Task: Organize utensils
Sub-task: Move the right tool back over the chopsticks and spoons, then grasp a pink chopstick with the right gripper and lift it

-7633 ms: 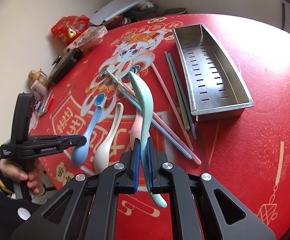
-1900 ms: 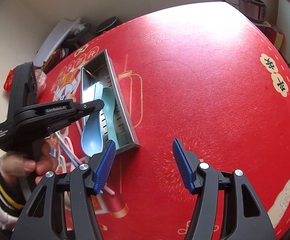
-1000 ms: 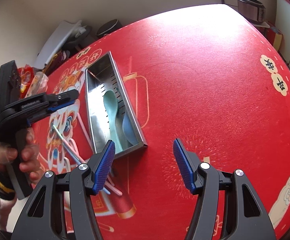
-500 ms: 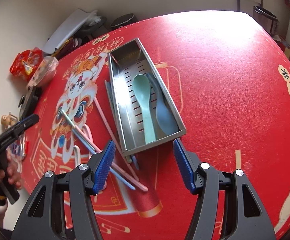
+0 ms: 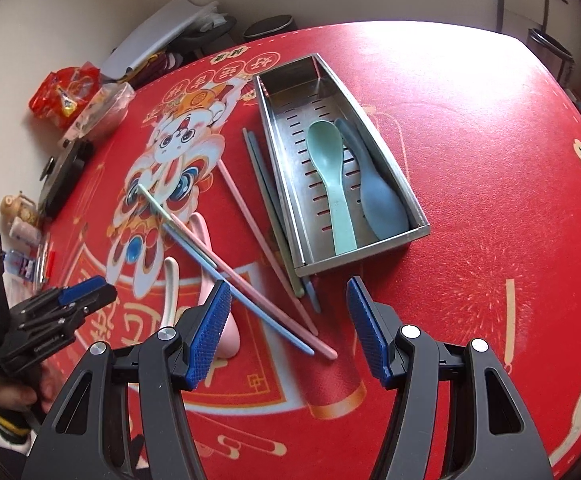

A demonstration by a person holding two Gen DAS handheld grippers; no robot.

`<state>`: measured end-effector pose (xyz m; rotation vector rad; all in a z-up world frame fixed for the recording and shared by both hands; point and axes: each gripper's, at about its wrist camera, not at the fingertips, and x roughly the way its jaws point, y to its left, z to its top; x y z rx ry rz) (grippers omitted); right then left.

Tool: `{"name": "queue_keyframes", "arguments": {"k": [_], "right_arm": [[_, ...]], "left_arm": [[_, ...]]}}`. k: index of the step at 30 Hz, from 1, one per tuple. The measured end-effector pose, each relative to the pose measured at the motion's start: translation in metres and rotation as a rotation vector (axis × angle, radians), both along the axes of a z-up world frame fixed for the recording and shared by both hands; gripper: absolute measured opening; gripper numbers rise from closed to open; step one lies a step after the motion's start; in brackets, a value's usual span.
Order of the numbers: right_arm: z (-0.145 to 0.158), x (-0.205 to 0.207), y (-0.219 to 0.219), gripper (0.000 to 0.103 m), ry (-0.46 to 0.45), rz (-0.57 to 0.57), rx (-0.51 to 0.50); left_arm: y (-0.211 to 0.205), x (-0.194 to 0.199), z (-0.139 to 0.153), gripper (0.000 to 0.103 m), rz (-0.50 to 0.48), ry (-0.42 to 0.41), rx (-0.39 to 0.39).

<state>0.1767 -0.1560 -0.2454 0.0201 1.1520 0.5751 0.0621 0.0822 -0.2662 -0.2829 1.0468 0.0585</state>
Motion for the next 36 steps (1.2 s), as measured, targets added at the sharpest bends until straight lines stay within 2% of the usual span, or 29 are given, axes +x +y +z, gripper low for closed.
{"name": "queue_keyframes", "arguments": {"k": [6, 8, 10, 14, 16, 18, 21, 26, 32, 36], "right_arm": [[0.011, 0.001, 0.024, 0.058, -0.061, 0.124, -0.019], [0.015, 0.004, 0.039, 0.050, -0.080, 0.208, -0.047], [0.015, 0.006, 0.056, 0.036, -0.092, 0.311, -0.101], [0.005, 0.000, 0.091, 0.019, -0.137, 0.550, -0.280], [-0.006, -0.001, 0.102, 0.010, -0.137, 0.609, -0.347], [-0.015, 0.003, 0.108, 0.007, -0.131, 0.628, -0.373], [-0.024, 0.010, 0.118, 0.007, -0.085, 0.640, -0.364], [-0.039, 0.008, 0.131, 0.007, -0.039, 0.696, -0.405], [-0.048, 0.003, 0.131, 0.007, -0.013, 0.718, -0.445], [-0.051, -0.001, 0.130, 0.007, 0.005, 0.716, -0.437]], "left_arm": [[0.021, -0.007, 0.013, 0.035, 0.058, -0.047, 0.007], [0.030, -0.011, 0.016, 0.035, 0.085, -0.059, 0.013], [0.038, -0.015, 0.017, 0.035, 0.109, -0.067, 0.017], [0.049, -0.022, 0.017, 0.035, 0.136, -0.080, 0.022], [0.051, -0.024, 0.017, 0.035, 0.142, -0.083, 0.020], [0.052, -0.027, 0.016, 0.035, 0.143, -0.088, 0.015], [0.054, -0.029, 0.013, 0.035, 0.146, -0.087, 0.004], [0.058, -0.033, 0.013, 0.035, 0.152, -0.089, -0.012], [0.059, -0.034, 0.010, 0.035, 0.152, -0.082, -0.015], [0.058, -0.033, 0.010, 0.035, 0.145, -0.078, -0.014]]}}
